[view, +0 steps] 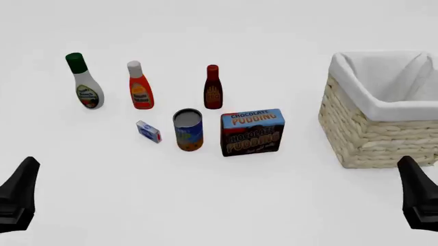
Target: Pick the bbq sauce and place it in the basket.
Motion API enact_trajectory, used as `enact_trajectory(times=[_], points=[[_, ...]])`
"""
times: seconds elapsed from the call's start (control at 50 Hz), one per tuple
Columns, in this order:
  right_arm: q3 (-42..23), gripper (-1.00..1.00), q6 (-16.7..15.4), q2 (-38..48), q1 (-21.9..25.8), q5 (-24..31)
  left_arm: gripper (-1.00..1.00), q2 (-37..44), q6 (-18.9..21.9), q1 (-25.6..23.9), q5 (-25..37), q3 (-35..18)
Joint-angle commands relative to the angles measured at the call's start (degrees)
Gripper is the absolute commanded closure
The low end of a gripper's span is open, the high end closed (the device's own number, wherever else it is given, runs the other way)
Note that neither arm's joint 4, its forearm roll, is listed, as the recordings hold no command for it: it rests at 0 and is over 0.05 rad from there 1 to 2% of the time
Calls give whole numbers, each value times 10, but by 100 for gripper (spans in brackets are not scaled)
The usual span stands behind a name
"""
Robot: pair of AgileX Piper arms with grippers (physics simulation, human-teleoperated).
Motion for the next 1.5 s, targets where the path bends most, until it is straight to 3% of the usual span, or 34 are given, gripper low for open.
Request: enact_trajectory(times=[0.02, 0.08, 0.52, 0.62, 0.74, 0.92, 0.96, 1.0, 1.08, 1.2, 1.24, 1.5], points=[[-25, -100, -7, 25, 11, -4, -100, 0, 0, 0, 0, 0], [-48, -100, -19, 37, 23, 5, -100, 0, 0, 0, 0, 0], [-233, -100, -22, 154, 62, 79, -100, 0, 0, 0, 0, 0], [-261, -100, -42, 187, 73, 79, -100, 0, 0, 0, 0, 0], [-311, -100, -41, 257, 71, 81, -100, 0, 0, 0, 0, 0], [-379, -100, -45, 342, 111, 108, -100, 0, 0, 0, 0, 0], [-393, -100, -61, 363, 115, 114, -100, 0, 0, 0, 0, 0], [-411, -100, -51, 372, 116, 121, -100, 0, 0, 0, 0, 0], [-446, -100, -85, 415, 124, 128, -100, 0, 0, 0, 0, 0], [-493, -100, -73, 464, 133, 146, -100, 0, 0, 0, 0, 0], [-520, -100, -49, 492, 147, 156, -100, 0, 0, 0, 0, 0], [-647, -100, -51, 652, 191, 153, -100, 0, 0, 0, 0, 0]])
